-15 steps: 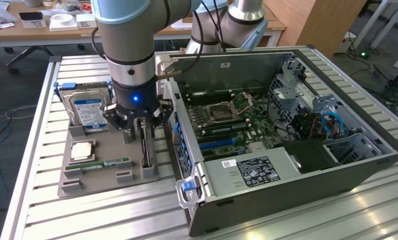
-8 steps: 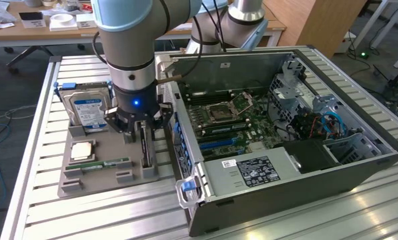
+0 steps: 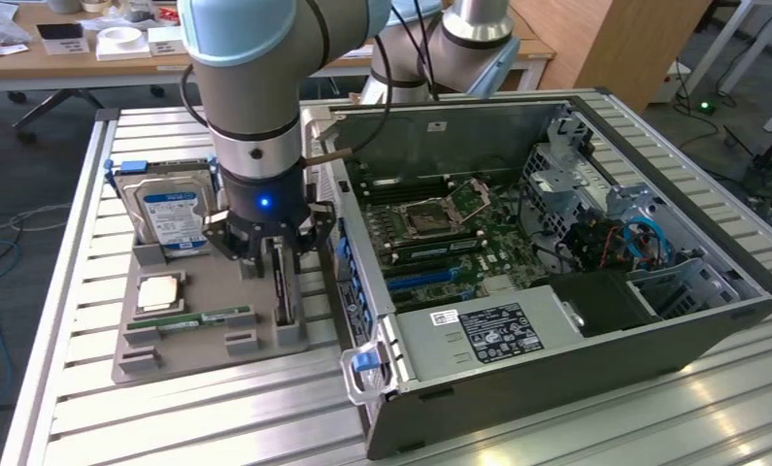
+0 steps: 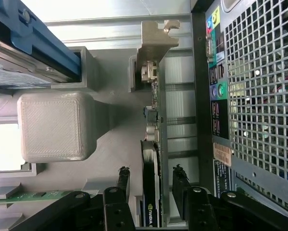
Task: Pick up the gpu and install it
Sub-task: 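Pick up the gpu and move the gpu toward the slot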
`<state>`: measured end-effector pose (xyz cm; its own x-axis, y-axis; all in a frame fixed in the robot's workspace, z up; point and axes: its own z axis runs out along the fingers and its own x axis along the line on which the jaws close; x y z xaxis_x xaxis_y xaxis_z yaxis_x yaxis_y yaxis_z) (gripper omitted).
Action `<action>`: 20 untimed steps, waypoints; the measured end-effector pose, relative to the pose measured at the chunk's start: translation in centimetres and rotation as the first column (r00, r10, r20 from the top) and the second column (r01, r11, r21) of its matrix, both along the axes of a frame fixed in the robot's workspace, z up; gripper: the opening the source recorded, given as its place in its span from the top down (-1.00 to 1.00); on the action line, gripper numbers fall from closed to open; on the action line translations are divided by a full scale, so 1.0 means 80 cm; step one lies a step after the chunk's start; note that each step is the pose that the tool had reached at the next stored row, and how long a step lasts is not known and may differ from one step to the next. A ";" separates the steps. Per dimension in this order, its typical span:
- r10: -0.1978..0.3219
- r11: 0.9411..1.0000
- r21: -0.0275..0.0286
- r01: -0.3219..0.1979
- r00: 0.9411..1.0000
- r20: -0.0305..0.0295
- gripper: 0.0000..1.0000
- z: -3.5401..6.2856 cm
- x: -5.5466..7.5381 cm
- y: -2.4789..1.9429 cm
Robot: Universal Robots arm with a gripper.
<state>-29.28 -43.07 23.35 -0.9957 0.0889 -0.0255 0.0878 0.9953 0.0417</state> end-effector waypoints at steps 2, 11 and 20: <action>0.000 1.000 0.000 0.000 1.000 0.000 0.02 -0.003 0.000 -0.0001; 0.000 1.000 0.000 0.000 1.000 0.000 0.02 -0.005 0.000 -0.0001; 0.000 1.000 0.000 0.000 1.000 0.000 0.18 -0.005 0.000 -0.0001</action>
